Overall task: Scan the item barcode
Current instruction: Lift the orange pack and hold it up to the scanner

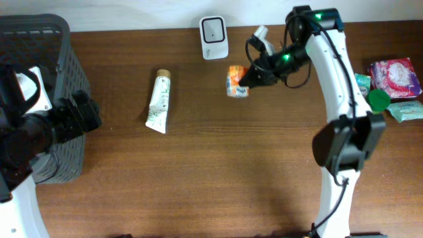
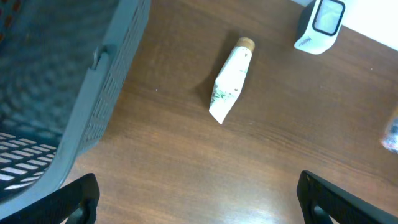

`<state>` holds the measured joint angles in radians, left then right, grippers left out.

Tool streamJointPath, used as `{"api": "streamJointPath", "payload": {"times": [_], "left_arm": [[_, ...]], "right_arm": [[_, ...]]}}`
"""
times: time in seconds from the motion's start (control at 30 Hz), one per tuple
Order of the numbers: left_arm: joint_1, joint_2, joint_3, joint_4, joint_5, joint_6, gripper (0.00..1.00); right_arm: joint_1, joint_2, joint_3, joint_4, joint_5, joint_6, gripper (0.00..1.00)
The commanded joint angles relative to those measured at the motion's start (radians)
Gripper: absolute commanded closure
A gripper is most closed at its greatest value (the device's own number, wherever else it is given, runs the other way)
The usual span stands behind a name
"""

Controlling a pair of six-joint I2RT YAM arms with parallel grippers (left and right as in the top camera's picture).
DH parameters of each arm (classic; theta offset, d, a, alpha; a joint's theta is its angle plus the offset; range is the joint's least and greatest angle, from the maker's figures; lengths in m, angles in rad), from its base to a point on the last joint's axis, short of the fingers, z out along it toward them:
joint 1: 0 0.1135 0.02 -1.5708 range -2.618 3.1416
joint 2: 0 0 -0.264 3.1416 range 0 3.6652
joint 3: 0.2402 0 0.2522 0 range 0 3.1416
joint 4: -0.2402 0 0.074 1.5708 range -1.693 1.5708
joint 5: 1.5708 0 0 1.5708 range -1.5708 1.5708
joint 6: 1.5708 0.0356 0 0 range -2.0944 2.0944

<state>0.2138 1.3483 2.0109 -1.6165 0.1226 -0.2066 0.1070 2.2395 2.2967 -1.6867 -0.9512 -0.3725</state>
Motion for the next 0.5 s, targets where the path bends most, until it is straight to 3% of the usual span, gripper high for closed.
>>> {"api": "streamJointPath", "payload": {"times": [0.0, 0.03, 0.17, 0.47], "left_arm": [[0.005, -0.002, 0.0, -0.001, 0.0, -0.01, 0.01], [0.005, -0.002, 0.0, -0.001, 0.0, -0.01, 0.01], [0.005, -0.002, 0.0, -0.001, 0.0, -0.01, 0.01], [0.005, -0.002, 0.0, -0.001, 0.0, -0.01, 0.01]], "right_arm": [[-0.001, -0.15, -0.209, -0.012, 0.023, -0.156, 0.96], [-0.004, -0.175, -0.29, -0.012, -0.026, -0.246, 0.96], [-0.007, -0.163, -0.348, 0.001, -0.133, -0.352, 0.96], [-0.097, -0.162, -0.348, 0.003, -0.274, -0.373, 0.96]]}}
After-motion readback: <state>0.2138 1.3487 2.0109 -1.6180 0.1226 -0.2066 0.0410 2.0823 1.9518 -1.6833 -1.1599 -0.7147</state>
